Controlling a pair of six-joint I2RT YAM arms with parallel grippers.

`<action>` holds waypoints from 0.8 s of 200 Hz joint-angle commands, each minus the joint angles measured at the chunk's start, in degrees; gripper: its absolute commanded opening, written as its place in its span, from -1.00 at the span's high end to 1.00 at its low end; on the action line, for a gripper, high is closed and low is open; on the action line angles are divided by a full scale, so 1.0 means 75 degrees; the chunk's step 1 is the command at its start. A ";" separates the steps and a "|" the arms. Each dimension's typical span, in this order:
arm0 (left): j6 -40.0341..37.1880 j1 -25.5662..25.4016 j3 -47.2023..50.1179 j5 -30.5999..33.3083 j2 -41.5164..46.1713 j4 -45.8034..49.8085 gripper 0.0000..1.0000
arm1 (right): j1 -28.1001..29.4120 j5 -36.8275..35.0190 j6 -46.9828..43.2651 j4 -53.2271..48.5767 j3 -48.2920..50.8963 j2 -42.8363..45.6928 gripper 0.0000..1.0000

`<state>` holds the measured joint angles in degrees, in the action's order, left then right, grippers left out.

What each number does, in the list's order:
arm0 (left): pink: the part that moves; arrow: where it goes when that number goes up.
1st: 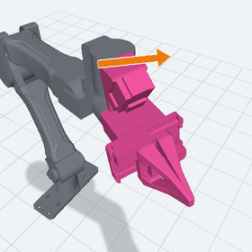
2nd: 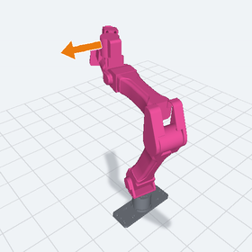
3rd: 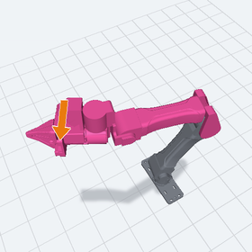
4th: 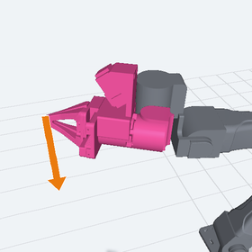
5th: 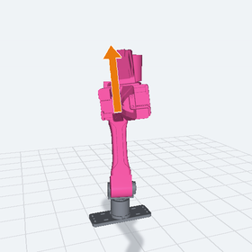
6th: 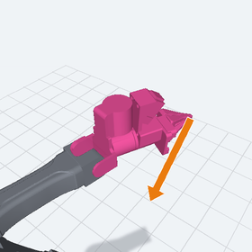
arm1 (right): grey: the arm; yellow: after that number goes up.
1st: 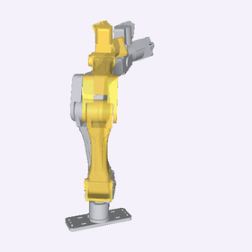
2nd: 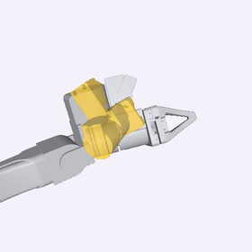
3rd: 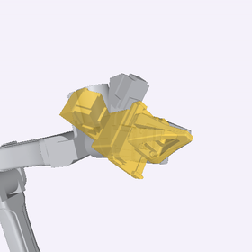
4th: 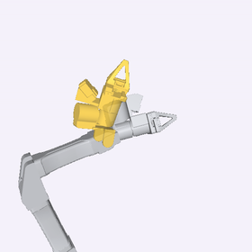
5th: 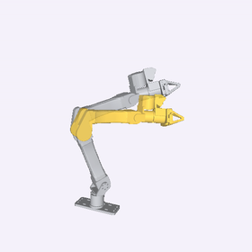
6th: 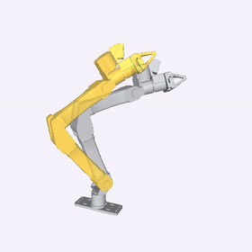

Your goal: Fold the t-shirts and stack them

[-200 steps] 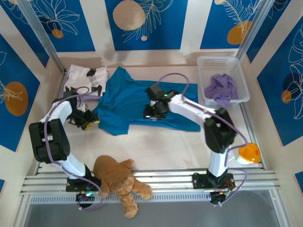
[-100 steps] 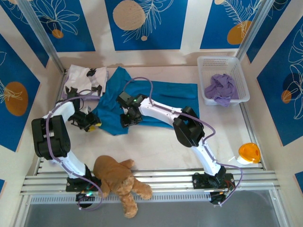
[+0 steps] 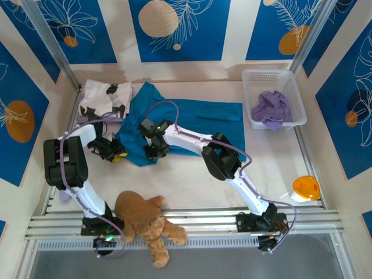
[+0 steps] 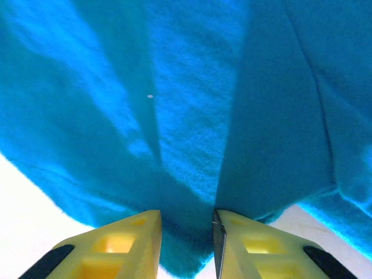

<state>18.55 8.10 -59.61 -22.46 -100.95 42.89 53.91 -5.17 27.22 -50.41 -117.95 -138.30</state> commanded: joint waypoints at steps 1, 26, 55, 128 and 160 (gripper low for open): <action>0.0070 -0.0130 0.0015 -0.0092 -0.0196 -0.0001 0.40 | 0.0068 0.0069 -0.0138 -0.0437 -0.0391 -0.0295 0.39; 0.0104 -0.0223 0.0003 -0.0088 -0.0342 -0.0084 0.50 | 0.0118 -0.0051 -0.0120 -0.0485 -0.0352 -0.0367 0.39; 0.0192 -0.0283 -0.0158 -0.0087 -0.0372 -0.0103 0.67 | 0.0148 -0.0143 -0.0135 -0.0509 -0.0372 -0.0394 0.54; 0.0290 -0.0283 -0.0863 -0.0244 -0.0236 0.0264 1.00 | -0.0046 0.0121 -0.0116 -0.0413 -0.0488 0.0004 1.00; 0.0380 -0.0286 -0.1173 -0.0332 -0.0105 0.0398 1.00 | -0.0266 0.0377 0.0115 -0.0012 -0.0224 0.0455 1.00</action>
<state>20.67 6.35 -65.80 -22.96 -103.28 43.51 53.47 -5.17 26.65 -51.92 -120.44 -139.48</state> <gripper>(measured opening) 0.050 0.063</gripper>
